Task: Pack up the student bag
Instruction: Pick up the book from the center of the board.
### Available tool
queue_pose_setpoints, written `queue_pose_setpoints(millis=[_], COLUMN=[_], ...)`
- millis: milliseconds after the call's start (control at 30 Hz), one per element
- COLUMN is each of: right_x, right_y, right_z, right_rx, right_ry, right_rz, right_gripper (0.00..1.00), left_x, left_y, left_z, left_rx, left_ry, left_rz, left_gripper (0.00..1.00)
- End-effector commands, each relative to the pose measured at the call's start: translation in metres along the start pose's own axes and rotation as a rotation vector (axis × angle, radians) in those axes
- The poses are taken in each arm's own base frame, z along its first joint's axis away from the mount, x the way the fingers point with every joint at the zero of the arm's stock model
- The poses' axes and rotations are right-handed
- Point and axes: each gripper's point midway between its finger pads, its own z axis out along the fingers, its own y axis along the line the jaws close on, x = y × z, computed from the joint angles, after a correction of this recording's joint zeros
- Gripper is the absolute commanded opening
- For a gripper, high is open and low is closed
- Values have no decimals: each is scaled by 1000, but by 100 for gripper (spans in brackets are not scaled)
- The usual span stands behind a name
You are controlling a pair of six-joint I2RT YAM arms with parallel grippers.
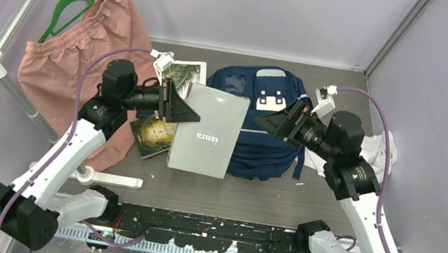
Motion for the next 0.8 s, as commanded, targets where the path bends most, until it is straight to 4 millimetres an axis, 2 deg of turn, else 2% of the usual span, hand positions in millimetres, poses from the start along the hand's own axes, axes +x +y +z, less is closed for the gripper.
queue_pose_setpoints(millis=[0,133,233,300,433,500,700,767], right_x=[-16,-21,-22,-19,-9,4,9,10], right_y=[17,30,41,47,62,69,56,50], right_z=[-13,-22,-26,-29,-37,-39,-31,-29], right_rx=[48,20,-30,-80,-187,-253,-215,-196], right_ry=[-9,-32,-41,-37,-2,72,113,113], right_rz=[38,41,22,-24,-137,-171,-188,-186], right_gripper=[100,100,100,100,100,100,100,100], left_x=[-34,-50,-47,-41,-8,1,5,0], left_y=[7,7,3,-1,-18,-24,-37,-35], left_z=[-18,-27,-29,-28,-22,-21,-14,-13], left_rx=[-210,-293,-290,-268,-107,-48,77,50], left_ry=[-157,-218,-199,-135,114,175,184,165], left_rz=[295,463,513,507,436,393,327,318], left_gripper=[8,8,7,0,0,0,0,0])
